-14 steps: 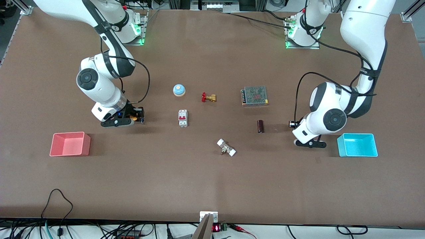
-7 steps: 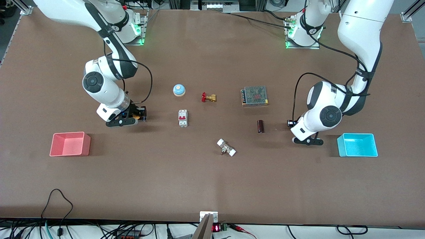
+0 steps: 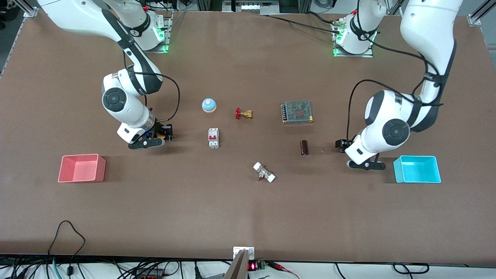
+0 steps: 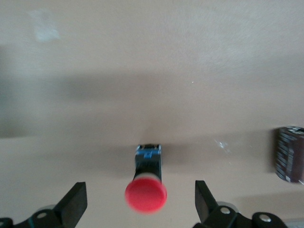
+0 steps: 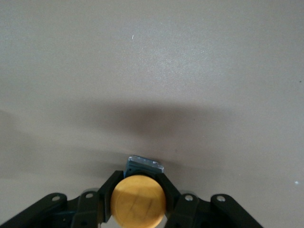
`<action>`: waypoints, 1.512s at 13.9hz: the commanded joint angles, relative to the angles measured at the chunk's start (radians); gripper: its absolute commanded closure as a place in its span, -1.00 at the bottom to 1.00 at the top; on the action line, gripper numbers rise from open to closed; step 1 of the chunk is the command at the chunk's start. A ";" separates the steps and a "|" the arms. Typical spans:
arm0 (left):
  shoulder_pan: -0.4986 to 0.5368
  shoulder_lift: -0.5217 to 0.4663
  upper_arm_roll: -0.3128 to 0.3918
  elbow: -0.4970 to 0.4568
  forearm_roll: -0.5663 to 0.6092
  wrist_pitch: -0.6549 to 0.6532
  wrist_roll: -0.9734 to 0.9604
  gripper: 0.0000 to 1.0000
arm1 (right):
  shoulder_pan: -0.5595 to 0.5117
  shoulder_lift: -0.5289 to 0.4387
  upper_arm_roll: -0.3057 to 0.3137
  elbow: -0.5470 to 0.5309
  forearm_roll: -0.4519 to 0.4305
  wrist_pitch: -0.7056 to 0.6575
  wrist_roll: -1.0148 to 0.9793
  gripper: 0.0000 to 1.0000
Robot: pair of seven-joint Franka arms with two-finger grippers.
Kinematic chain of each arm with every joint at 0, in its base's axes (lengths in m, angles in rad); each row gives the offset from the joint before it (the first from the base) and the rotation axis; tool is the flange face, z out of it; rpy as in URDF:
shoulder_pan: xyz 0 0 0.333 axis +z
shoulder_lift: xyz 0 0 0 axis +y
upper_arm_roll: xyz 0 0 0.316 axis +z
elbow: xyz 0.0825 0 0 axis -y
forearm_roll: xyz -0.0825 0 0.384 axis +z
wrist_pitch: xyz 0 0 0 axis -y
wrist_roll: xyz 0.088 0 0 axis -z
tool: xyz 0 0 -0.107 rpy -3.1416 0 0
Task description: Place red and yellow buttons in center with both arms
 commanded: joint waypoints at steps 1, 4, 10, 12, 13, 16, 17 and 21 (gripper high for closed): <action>-0.001 -0.049 0.006 0.110 0.003 -0.173 0.008 -1.00 | 0.003 0.005 -0.001 0.010 -0.022 0.007 0.018 -0.91; -0.006 -0.071 -0.004 0.265 0.046 -0.359 0.010 -1.00 | -0.002 -0.007 -0.001 0.042 -0.015 -0.005 0.008 -1.00; 0.004 -0.201 -0.002 0.404 0.033 -0.569 0.142 -1.00 | -0.063 -0.171 -0.027 0.305 0.145 -0.402 -0.001 -1.00; 0.004 -0.235 -0.004 0.402 0.033 -0.576 0.142 -1.00 | -0.063 -0.222 -0.117 0.390 0.151 -0.538 -0.007 -1.00; 0.002 -0.246 -0.004 0.395 0.036 -0.582 0.140 -1.00 | -0.065 -0.249 -0.155 0.416 0.154 -0.592 -0.037 -1.00; 0.007 -0.243 -0.002 0.393 0.032 -0.585 0.142 -1.00 | -0.065 -0.335 -0.223 0.467 0.151 -0.750 -0.173 -1.00; 0.007 -0.241 0.003 0.393 0.029 -0.576 0.142 -1.00 | -0.065 -0.367 -0.232 0.467 0.148 -0.790 -0.177 -1.00; 0.028 -0.368 0.070 0.264 -0.088 -0.522 0.142 -1.00 | -0.055 -0.417 -0.236 0.462 0.154 -0.879 -0.164 -1.00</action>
